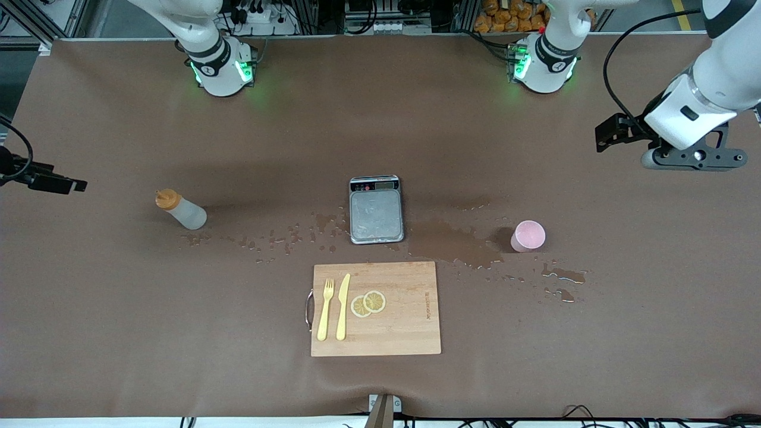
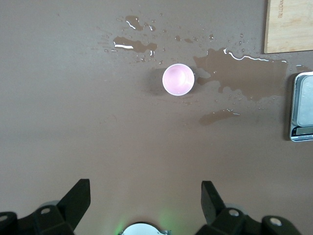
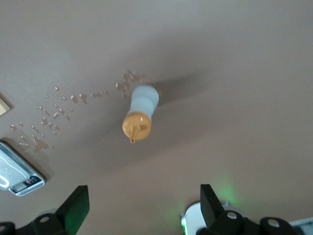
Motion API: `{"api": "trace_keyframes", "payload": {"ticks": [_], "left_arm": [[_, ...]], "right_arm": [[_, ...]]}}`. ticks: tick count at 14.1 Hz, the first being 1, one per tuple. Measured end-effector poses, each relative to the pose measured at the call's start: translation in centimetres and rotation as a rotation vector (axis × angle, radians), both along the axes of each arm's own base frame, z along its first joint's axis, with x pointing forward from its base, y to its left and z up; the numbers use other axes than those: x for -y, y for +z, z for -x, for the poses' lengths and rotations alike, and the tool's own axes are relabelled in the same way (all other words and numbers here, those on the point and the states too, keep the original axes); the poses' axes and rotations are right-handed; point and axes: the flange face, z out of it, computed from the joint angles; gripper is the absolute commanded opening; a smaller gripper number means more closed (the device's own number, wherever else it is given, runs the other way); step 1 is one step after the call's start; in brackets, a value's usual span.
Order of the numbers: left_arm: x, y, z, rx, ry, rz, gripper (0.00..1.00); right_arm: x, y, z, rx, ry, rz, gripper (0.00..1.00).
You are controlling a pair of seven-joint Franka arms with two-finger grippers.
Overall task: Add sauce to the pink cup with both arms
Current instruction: 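Reach the right gripper to the sauce bottle while the left gripper reaches the cup, then grasp the sauce bottle with the right gripper while the left gripper grasps the cup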
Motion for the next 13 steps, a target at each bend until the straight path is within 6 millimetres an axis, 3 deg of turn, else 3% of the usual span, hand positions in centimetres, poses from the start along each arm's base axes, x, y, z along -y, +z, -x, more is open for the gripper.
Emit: {"api": "trace_keyframes", "payload": {"ticks": [5,10,13], "left_arm": [[-1.2,-5.5,-1.9,-0.105,0.066,0.001,1.00],[-2.9,-10.0,-4.8,-0.109,0.123,0.008,1.00],[-3.9,-12.6,-5.6,-0.080,0.166,0.012,1.00]], "right_arm": [[3.9,-4.1,0.0,-0.064,-0.112,-0.095,1.00],[4.7,-6.8,-0.5,-0.120,-0.192,-0.102,1.00],[6.8,-10.2,-0.6,-0.161,-0.264,-0.173,1.00]]}}
